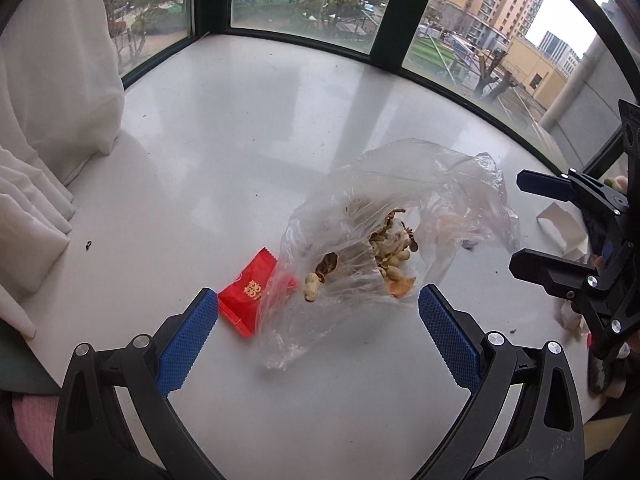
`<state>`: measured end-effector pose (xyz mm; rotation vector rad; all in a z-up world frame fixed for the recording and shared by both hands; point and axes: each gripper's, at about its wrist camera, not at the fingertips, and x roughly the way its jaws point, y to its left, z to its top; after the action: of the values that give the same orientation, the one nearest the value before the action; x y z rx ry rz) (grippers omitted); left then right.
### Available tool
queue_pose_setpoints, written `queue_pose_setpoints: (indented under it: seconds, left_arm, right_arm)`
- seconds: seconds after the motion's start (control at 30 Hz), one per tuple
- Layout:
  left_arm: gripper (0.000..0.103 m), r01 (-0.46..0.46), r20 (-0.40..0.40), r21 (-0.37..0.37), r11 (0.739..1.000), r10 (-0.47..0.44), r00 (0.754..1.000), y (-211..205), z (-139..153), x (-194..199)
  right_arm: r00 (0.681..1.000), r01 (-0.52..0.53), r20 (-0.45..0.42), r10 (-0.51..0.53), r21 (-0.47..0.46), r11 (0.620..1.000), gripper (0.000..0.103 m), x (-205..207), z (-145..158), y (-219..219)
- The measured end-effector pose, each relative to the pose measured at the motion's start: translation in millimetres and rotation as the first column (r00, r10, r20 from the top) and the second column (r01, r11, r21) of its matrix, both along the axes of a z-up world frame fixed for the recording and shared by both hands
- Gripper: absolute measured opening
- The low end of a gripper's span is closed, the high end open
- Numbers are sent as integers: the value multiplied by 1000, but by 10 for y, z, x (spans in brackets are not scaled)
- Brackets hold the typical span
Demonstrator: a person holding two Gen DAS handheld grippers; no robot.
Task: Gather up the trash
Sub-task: 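Close both tools on the clear plastic bag of nut shells, then lift the shell bag with both tools and carry it over the bin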
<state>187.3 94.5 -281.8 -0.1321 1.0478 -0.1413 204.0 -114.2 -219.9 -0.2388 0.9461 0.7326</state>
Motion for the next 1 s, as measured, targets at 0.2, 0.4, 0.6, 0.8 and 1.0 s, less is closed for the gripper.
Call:
queue_pose_setpoints:
  seconds: [0.2, 0.4, 0.6, 0.8, 1.0]
  left_arm:
    - [97, 5, -34, -19, 1000, -6, 999, -6, -342, 277]
    - [97, 7, -44, -51, 999, -9, 999, 2, -520, 411]
    - [88, -4, -49, -65, 998, 1, 999, 26, -582, 481]
    - [40, -8, -71, -84, 996, 2, 997, 34, -595, 515]
    - [12, 18, -43, -107, 994, -23, 999, -52, -451, 500]
  right_arm:
    - [999, -47, -1, 47, -11, 999, 96, 121, -171, 114]
    - [998, -62, -29, 62, 1, 998, 96, 273, -312, 189]
    - [997, -54, -50, 54, 8, 999, 96, 387, -412, 241]
    - [996, -27, -85, 27, 2, 1000, 42, 449, -462, 269]
    - [994, -14, -107, 17, 24, 1000, 12, 403, -388, 263]
